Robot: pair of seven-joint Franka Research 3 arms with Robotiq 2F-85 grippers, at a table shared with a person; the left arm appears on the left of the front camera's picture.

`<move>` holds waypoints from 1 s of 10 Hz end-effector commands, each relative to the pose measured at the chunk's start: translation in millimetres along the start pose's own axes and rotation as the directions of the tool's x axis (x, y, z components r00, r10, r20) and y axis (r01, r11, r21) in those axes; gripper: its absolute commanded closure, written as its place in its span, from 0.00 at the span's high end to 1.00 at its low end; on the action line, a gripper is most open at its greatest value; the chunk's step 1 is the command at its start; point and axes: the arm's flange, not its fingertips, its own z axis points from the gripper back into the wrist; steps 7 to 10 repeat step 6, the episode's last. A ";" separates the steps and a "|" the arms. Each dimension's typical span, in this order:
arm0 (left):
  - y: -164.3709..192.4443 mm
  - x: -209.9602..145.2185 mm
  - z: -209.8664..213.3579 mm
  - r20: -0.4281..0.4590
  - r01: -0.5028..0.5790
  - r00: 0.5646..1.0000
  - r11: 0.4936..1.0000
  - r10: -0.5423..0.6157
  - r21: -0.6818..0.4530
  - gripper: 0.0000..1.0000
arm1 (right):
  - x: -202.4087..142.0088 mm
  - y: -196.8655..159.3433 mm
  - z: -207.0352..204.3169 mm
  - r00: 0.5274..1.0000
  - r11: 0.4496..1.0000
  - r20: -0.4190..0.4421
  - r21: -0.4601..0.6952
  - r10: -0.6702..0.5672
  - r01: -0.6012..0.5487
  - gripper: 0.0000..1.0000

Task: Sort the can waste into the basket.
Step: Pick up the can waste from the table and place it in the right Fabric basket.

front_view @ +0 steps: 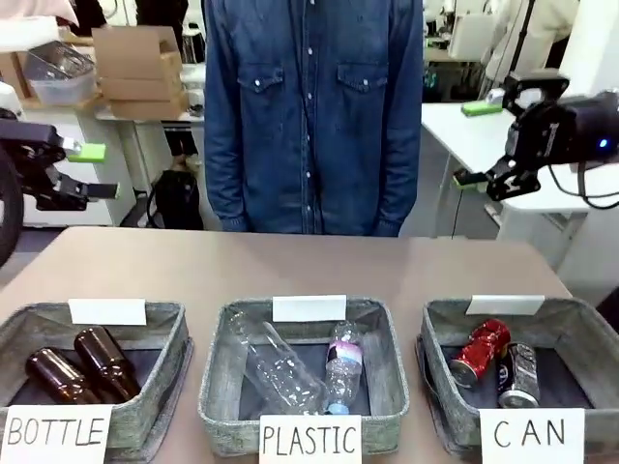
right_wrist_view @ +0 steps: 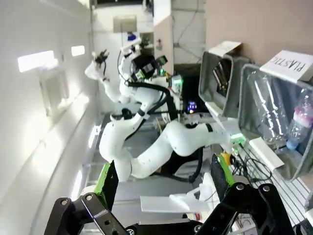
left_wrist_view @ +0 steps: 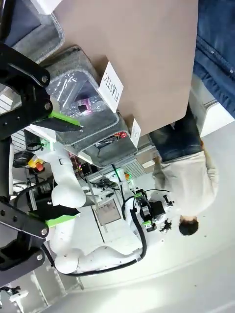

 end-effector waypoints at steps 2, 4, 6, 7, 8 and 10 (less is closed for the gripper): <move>-13.0 1.5 -4.4 0.005 0.007 1.000 1.000 -0.006 -0.012 0.80 | -3.4 -2.8 -2.3 0.998 0.999 -0.043 0.000 0.039 -0.039 1.00; -13.0 1.5 -4.4 0.005 0.007 1.000 1.000 -0.006 -0.012 0.80 | -3.4 -2.8 -2.3 0.998 0.999 -0.043 0.000 0.039 -0.039 1.00; -13.0 1.5 -4.4 0.005 0.007 1.000 1.000 -0.006 -0.012 0.80 | -3.4 -2.8 -2.3 0.998 0.999 -0.043 0.000 0.039 -0.039 1.00; -13.0 1.5 -4.4 0.005 0.007 1.000 1.000 -0.006 -0.012 0.80 | -3.4 -2.8 -2.3 0.998 0.999 -0.043 0.000 0.039 -0.039 1.00; -13.0 1.5 -4.4 0.005 0.007 1.000 1.000 -0.006 -0.012 0.80 | -3.4 -2.8 -2.3 0.998 0.999 -0.043 0.000 0.039 -0.039 1.00; -13.0 1.5 -4.4 0.005 0.007 1.000 1.000 -0.006 -0.012 0.80 | -3.4 -2.8 -2.3 0.998 0.999 -0.043 0.000 0.039 -0.039 1.00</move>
